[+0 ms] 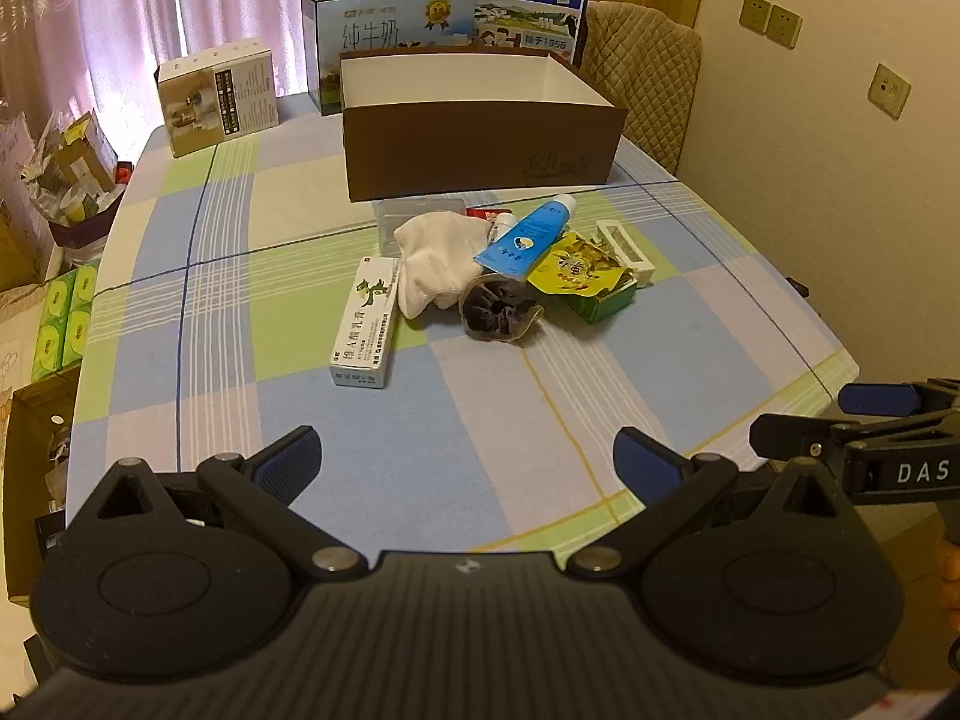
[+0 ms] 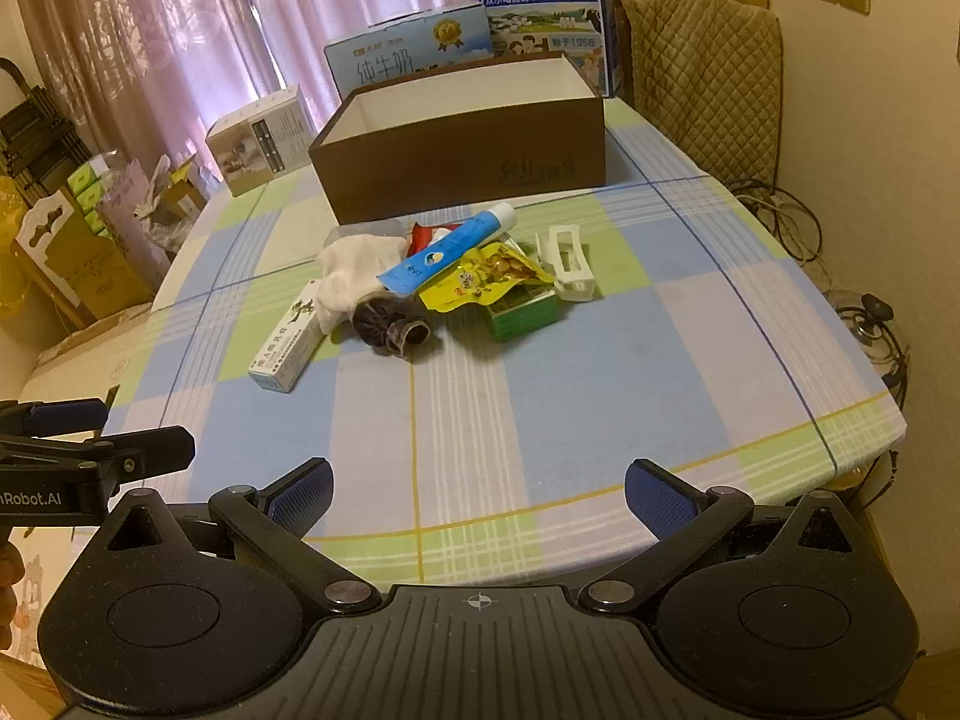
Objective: Organize objects
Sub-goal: 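Move both tools toward the cluster of items in front of the box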
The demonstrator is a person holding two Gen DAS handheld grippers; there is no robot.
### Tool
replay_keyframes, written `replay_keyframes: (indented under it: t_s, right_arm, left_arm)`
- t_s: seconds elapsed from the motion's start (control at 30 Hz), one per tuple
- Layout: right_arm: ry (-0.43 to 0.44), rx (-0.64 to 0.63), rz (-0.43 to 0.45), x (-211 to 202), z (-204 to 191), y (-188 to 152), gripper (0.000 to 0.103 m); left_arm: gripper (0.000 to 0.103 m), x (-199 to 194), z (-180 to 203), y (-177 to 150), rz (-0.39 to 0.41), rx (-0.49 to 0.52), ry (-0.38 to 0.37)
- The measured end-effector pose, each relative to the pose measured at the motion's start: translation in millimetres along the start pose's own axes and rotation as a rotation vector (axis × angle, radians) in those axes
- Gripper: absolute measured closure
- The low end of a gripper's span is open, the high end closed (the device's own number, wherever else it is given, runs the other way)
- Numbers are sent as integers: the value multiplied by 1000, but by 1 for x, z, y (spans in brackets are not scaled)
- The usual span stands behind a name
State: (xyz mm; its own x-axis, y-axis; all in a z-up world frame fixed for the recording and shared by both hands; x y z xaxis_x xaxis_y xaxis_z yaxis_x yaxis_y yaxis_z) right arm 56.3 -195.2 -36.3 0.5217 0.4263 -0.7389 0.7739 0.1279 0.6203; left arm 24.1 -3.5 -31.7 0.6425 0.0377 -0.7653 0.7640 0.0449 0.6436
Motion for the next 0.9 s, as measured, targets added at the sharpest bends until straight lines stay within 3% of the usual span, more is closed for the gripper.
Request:
replay_keyframes:
  t_s: [0.9]
  right_arm:
    - [2,-15,-8,7,-5,5,2]
  left_arm:
    - [1,7,-5,8,-4,-12,6]
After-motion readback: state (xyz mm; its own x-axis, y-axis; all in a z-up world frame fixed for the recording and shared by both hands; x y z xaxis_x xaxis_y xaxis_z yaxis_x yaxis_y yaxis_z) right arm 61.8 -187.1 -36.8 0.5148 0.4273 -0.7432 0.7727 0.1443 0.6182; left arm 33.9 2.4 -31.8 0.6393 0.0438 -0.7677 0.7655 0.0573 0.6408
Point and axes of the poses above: each gripper's, at about its wrist camera, not at the fingertips, and x roughly the way its jaws point, z to its right, y to its top, the point moved 4 cm from there along x, roughly the way its jaws point, and after that the axes turned 5 degrees about y, right-handed, at the moved point
